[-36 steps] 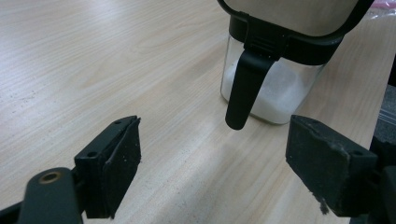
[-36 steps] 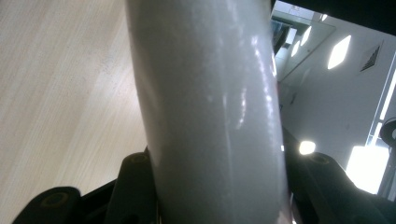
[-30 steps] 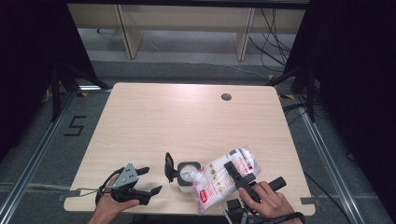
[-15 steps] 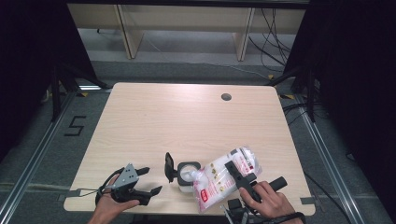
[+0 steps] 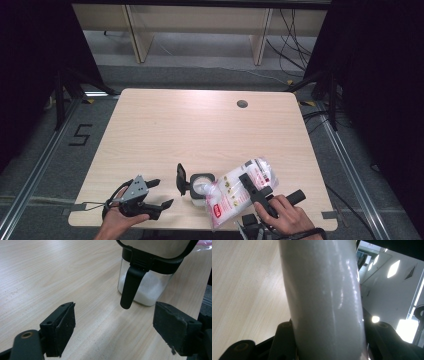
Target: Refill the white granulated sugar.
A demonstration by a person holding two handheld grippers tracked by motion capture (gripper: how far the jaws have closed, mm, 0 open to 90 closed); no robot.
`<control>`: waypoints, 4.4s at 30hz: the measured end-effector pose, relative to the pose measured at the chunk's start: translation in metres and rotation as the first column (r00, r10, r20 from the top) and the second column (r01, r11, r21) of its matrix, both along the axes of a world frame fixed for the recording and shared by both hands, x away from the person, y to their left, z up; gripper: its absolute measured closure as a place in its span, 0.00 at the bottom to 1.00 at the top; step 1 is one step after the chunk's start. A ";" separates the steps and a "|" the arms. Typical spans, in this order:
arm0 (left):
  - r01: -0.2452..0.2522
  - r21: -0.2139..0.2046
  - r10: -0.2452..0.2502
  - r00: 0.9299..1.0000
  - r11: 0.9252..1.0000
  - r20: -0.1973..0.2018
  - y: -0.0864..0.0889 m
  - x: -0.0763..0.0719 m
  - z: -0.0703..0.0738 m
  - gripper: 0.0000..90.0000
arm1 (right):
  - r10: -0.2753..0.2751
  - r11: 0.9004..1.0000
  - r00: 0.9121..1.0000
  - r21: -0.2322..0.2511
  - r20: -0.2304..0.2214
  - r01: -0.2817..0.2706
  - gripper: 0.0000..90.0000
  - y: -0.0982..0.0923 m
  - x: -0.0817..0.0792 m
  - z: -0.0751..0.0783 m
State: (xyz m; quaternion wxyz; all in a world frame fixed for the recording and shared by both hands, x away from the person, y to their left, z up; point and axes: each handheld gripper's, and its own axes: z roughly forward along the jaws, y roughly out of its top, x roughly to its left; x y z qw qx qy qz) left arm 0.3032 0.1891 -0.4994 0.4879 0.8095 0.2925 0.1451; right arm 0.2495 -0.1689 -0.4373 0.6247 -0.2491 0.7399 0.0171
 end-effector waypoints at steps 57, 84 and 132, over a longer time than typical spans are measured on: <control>-0.013 0.002 0.013 1.000 1.000 -0.004 0.000 0.000 0.000 0.20 | -0.012 0.999 1.000 -0.052 0.026 0.013 0.64 0.004 -0.004 0.003; -0.012 -0.011 0.012 1.000 1.000 0.001 0.001 0.001 0.001 0.20 | -0.002 1.000 1.000 -0.021 -0.006 0.002 0.66 -0.001 -0.001 0.004; -0.007 -0.002 0.007 1.000 1.000 0.002 0.001 0.000 0.000 0.20 | -0.023 0.999 1.000 0.023 -0.011 0.023 0.69 -0.013 -0.006 0.008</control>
